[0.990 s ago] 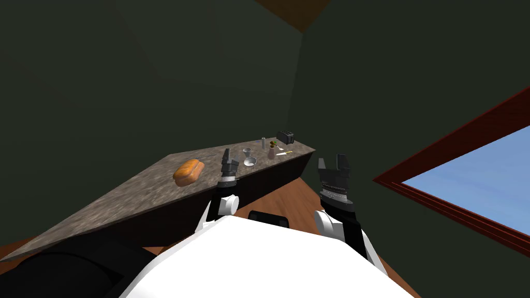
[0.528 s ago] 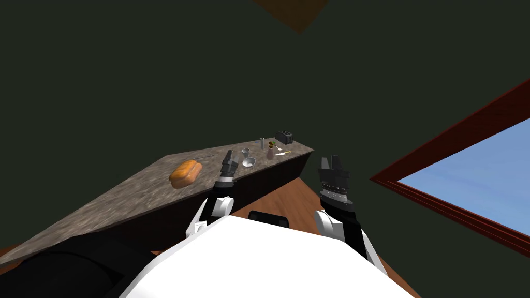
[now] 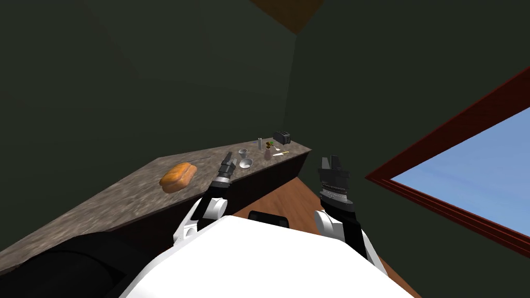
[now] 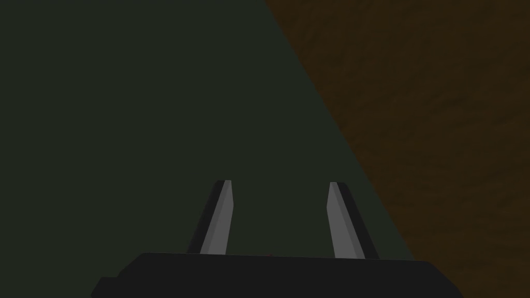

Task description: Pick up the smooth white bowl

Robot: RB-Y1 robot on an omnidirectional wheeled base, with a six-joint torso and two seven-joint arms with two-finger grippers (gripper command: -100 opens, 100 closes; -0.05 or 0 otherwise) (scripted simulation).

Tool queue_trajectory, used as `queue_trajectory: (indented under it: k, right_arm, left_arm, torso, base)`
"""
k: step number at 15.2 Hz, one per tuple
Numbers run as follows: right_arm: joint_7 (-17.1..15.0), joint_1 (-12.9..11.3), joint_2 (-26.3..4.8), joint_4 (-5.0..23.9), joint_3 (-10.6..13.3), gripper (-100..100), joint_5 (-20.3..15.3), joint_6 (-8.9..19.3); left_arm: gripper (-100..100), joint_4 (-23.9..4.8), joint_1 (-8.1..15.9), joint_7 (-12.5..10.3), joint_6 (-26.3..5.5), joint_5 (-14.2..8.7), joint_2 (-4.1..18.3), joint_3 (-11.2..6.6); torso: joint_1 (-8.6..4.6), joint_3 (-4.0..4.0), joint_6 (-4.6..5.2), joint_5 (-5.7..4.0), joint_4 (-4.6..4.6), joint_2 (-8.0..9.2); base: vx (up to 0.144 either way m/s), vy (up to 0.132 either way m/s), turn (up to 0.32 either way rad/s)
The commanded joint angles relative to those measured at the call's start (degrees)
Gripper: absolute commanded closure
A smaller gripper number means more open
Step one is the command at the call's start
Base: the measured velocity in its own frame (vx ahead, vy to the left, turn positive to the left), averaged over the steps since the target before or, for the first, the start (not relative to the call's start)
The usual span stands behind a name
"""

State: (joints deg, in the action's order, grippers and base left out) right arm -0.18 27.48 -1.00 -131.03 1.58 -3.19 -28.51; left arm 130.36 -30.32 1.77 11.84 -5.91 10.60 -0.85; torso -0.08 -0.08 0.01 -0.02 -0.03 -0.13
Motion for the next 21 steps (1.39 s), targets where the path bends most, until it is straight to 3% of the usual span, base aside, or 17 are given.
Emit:
queue_trajectory:
  k: [1, 2, 4, 7, 9, 10, 12, 13, 15, 16, 18, 21]
  right_arm:
    - [0.0, 0.0, 0.0, 0.0, 0.0, 0, 0.0, 0.0]
    - [0.0, 0.0, 0.0, 0.0, 0.0, 0, 0.0, 0.0]
    - [0.0, 0.0, 0.0, 0.0, 0.0, 0, 0.0, 0.0]
    - [0.0, 0.0, 0.0, 0.0, 0.0, 0, 0.0, 0.0]
    - [0.0, 0.0, 0.0, 0.0, 0.0, 0, 0.0, 0.0]
    - [0.0, 0.0, 0.0, 0.0, 0.0, 0, 0.0, 0.0]
    - [0.0, 0.0, 0.0, 0.0, 0.0, 0, 0.0, 0.0]
    - [0.0, 0.0, 0.0, 0.0, 0.0, 0, 0.0, 0.0]
    - [0.0, 0.0, 0.0, 0.0, 0.0, 0, 0.0, 0.0]
    - [0.0, 0.0, 0.0, 0.0, 0.0, 0, 0.0, 0.0]
    - [0.0, 0.0, 0.0, 0.0, 0.0, 0, 0.0, 0.0]
    - [0.0, 0.0, 0.0, 0.0, 0.0, 0, 0.0, 0.0]
  left_arm:
    - [-100, 0.05, -0.11, -0.25, -2.4, -0.39, 0.76, -0.77]
    - [-100, 0.34, -0.55, -0.56, -3.91, -0.94, 1.59, -1.78]
    - [-100, 0.34, -0.55, -0.56, -4.94, -0.94, 1.59, -1.78]
    - [-100, 0.99, -1.51, -1.25, -9.18, -2.13, 2.89, -3.98]
    - [-100, 0.99, -1.51, -1.25, -10.46, -2.13, 2.89, -3.98]
    - [-100, 1.34, -2.03, -1.62, -12.45, -2.77, 3.38, -5.16]
    - [-100, 1.34, -2.03, -1.62, -13.41, -2.77, 3.38, -5.16]
    - [-100, 1.7, -2.56, -2.0, -15.25, -3.43, 3.77, -6.38]
    - [-100, 1.7, -2.56, -2.0, -16.47, -3.43, 3.77, -6.38]
    - [-100, 2.08, -3.1, -2.4, -18.33, -4.11, 4.07, -7.64]
    - [-100, 2.08, -3.1, -2.4, -19.63, -4.11, 4.07, -7.64]
    - [-100, 2.85, -4.23, -3.21, -24.2, -5.53, 4.39, -10.25]
  torso:
    - [0.0, 0.0, 0.0, 0.0, 0.0, 0.0]
    - [-0.01, 0.0, 0.0, 0.0, 0.0, 0.0]
    - [-0.03, -0.02, 0.0, -0.01, -0.01, -0.03]
    - [-0.01, 0.0, 0.0, 0.0, 0.0, 0.0]
    - [-0.02, -0.01, 0.0, 0.0, 0.0, -0.02]
    - [0.0, 0.0, -0.01, 0.0, 0.0, 0.0]
    - [-0.01, -0.01, 0.0, 0.0, 0.0, -0.01]
    - [0.0, 0.0, -0.01, 0.0, 0.0, 0.0]
    - [-0.02, 0.0, -0.01, -0.01, 0.0, 0.0]
    - [0.0, 0.01, -0.01, 0.0, 0.0, 0.01]
    - [-0.02, 0.0, 0.0, 0.0, 0.0, 0.0]
    - [-0.03, -0.02, 0.0, -0.01, -0.01, -0.03]
  base:
    - [0.033, -0.026, -0.055]
    - [0.038, -0.031, -0.08]
    - [0.034, -0.022, -0.037]
    - [0.034, -0.023, -0.068]
    - [0.032, -0.021, -0.035]
    - [0.034, -0.023, -0.063]
    - [0.032, -0.018, -0.045]
    - [0.031, -0.024, -0.074]
    - [0.03, -0.019, -0.042]
    - [0.031, -0.023, -0.055]
    - [0.031, -0.021, -0.051]
    - [0.046, -0.026, -0.087]
